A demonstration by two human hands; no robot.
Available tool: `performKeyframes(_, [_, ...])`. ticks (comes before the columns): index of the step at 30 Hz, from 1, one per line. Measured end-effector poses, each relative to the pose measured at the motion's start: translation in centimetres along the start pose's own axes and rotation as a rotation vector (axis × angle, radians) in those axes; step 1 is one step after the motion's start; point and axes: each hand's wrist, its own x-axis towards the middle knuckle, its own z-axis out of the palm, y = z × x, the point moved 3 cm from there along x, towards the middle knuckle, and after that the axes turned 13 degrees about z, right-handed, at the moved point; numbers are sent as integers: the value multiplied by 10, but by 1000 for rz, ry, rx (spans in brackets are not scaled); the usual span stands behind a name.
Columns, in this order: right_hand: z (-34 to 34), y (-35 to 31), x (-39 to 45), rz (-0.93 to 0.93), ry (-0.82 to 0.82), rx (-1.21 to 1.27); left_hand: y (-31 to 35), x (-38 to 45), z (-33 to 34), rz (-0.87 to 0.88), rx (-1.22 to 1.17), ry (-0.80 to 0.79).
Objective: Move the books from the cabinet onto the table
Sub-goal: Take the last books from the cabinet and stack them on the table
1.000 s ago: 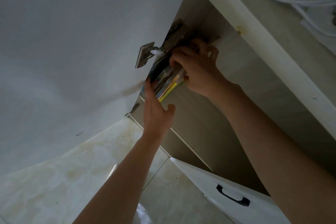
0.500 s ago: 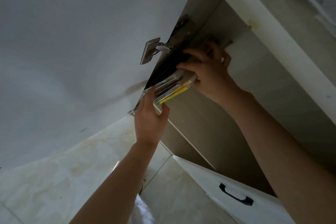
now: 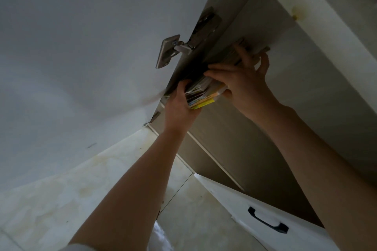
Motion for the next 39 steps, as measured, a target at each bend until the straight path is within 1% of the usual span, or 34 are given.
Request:
performKeyframes(2, [1, -1, 0, 0, -16, 5, 3, -1, 2, -9, 12, 60])
performKeyframes(4, [1, -1, -2, -16, -15, -3, 4, -3, 2, -17, 6, 83])
performKeyframes(6, [-1, -3, -8, -33, -2, -29, 4, -7, -1, 3, 19, 75])
performKeyframes(9, [-7, -13, -23, -48, -34, -42, 2, -24, -15, 28, 13, 28])
performKeyframes(12, [-11, -32, -44, -79, -59, -31, 0, -51, -34, 45, -41, 19])
performKeyframes(14, [-8, -46, -57, -105, -65, -38, -3, -66, -46, 12, -93, 17])
performKeyframes(17, [1, -58, -72, -149, 26, -1, -9, -78, -59, 10, -134, -7])
performKeyframes(20, [9, -55, -80, -173, 71, 58, -15, -80, -63, 20, -117, -37])
performKeyframes(22, [8, -40, -77, -123, 88, 74, -17, -79, -63, 21, -123, -42])
performKeyframes(24, [4, -16, -71, 3, 79, 122, -17, -78, -64, 41, -116, -50])
performKeyframes(25, [5, -1, -69, 87, 68, 194, -17, -78, -64, 52, -110, -53])
performKeyframes(26, [7, 13, -68, 170, 55, 308, -16, -78, -65, 60, -111, -51])
performKeyframes(28, [21, 37, -68, 302, -1, 639, -18, -79, -66, 43, -138, -53])
performKeyframes(29, [32, 46, -69, 347, -56, 800, -19, -80, -67, 29, -155, -57])
performKeyframes(31, [53, 54, -69, 382, -207, 1025, -22, -83, -68, 22, -166, -74])
performKeyframes(33, [69, 57, -64, 354, -318, 1080, -28, -88, -70, 32, -196, -90])
performKeyframes(36, [74, 48, -53, 253, -402, 1006, -37, -94, -75, 34, -263, -100])
performKeyframes(37, [75, 45, -49, 227, -441, 1038, -39, -95, -77, 31, -257, -95])
performKeyframes(39, [78, 41, -45, 174, -451, 1002, -39, -100, -81, 13, -242, -84])
